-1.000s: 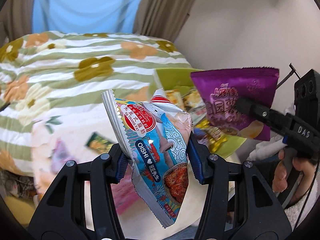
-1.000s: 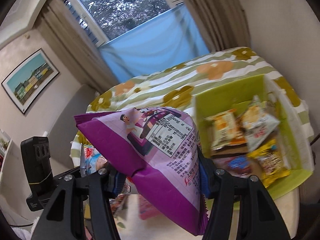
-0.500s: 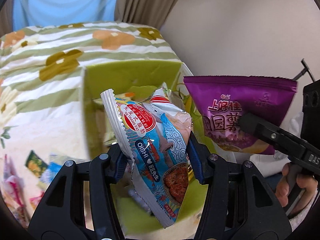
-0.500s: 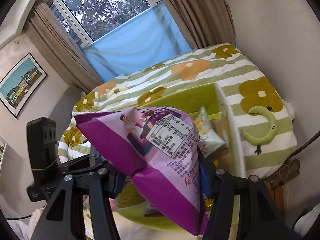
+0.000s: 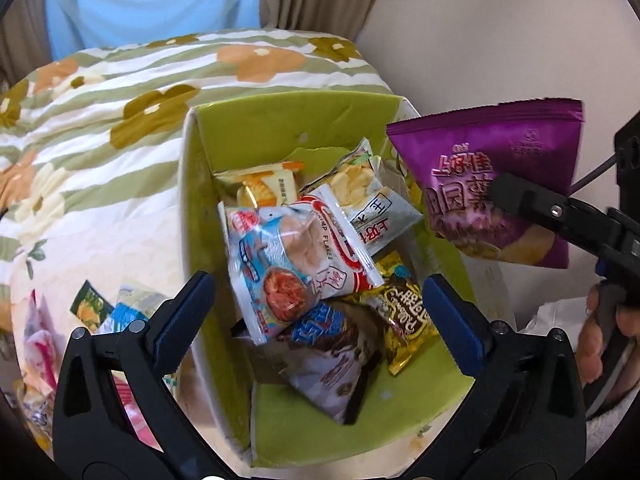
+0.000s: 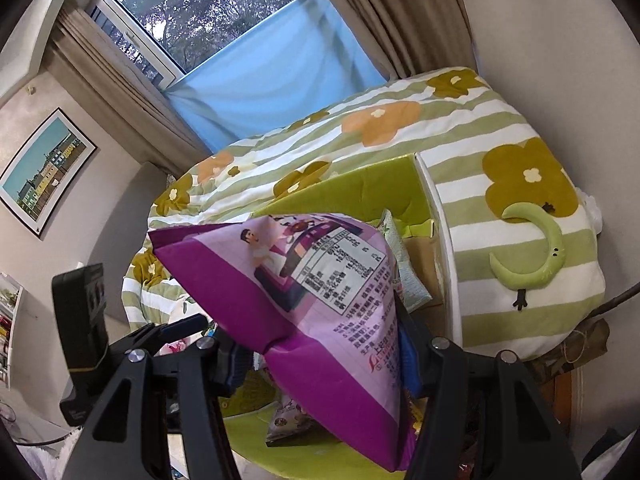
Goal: Organize snacks
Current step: 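Carry both packets over the green box and open both tools to drop them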
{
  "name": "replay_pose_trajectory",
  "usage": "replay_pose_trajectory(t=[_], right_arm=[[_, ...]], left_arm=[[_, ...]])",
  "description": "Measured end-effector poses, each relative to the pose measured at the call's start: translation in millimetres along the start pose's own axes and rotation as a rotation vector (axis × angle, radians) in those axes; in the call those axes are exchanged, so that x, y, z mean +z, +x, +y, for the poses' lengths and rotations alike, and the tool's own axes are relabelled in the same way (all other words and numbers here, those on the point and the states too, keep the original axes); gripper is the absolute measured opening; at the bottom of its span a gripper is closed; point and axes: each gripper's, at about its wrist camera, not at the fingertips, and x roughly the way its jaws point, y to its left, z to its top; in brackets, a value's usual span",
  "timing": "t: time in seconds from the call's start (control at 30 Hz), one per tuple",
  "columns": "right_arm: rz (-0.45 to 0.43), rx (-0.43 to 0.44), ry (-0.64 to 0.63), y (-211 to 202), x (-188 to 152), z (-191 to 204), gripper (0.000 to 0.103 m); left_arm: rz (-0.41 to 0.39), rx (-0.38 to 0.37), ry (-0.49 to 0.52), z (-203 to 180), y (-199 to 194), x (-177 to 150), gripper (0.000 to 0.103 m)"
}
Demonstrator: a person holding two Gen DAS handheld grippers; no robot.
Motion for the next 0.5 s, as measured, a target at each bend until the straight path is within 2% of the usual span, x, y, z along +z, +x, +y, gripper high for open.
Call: replay_pose_trajectory(t=[0.43, 0.47, 0.5], right_arm=[[-0.011, -0.067, -0.032, 24.3, 3.4, 13.9, 0.058], [-0.009, -0.070, -0.030, 27.2, 2.7, 12.9, 0.061], [-0.006, -0.092, -0.028, 30.8, 0.9, 13.0, 0.070]], left_arm=[[0.016, 0.009, 0.005, 18.1, -8.4, -6.3, 0.102], [0.018, 0.008, 0.005, 19.8, -8.6, -6.9, 0.102], [0.021, 0.007, 0.004, 22.0, -8.4, -8.4, 0.102]])
